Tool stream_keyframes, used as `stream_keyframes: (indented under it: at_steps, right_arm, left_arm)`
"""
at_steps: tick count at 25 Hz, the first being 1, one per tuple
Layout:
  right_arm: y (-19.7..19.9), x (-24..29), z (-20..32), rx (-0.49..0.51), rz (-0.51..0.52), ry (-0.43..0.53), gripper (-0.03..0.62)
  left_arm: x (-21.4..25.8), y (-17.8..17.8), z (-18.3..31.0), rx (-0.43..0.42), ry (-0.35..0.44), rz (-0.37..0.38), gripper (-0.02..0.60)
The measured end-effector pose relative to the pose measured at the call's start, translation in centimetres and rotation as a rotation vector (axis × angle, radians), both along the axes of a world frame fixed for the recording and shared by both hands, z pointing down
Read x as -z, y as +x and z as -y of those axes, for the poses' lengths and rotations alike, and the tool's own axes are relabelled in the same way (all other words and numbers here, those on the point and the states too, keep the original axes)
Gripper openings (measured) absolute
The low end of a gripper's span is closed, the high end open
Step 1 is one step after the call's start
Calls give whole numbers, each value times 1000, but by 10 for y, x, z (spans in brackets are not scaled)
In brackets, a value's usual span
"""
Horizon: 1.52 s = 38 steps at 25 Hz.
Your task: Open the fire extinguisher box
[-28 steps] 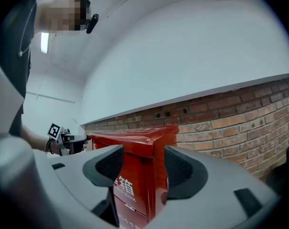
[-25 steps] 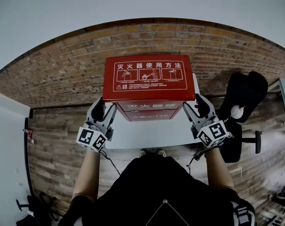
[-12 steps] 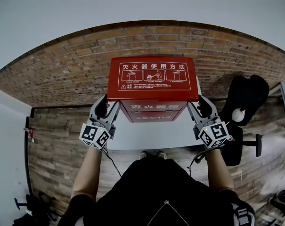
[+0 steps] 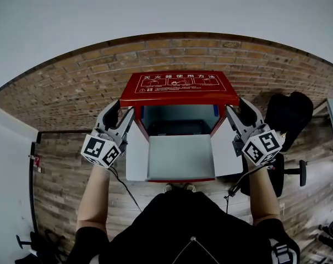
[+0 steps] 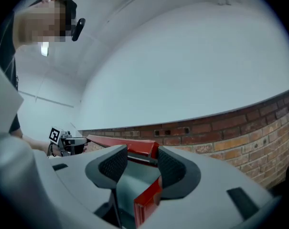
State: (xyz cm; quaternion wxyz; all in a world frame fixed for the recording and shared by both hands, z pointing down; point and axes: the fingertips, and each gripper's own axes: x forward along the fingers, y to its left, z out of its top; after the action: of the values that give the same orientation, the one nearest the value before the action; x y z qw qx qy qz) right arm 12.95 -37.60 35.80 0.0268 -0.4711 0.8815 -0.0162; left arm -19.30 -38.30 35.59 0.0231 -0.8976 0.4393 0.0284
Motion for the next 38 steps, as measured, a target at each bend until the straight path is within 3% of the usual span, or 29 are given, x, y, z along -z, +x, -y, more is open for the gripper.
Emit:
stream_keyframes:
  at_steps: [5, 14, 27, 38]
  right_arm:
    - [-2, 45, 41, -34, -90, 78, 206]
    - [1, 85, 121, -98, -63, 115, 184]
    - [-2, 85, 203, -196, -89, 88, 184]
    - [-3, 82, 224, -192, -123, 87, 184]
  left_arm:
    - [42, -4, 33, 8, 50, -15, 240]
    - [84, -1, 104, 36, 82, -34, 239]
    - [87, 2, 182, 122, 35, -31, 239]
    - [83, 3, 196, 140, 46, 14, 239]
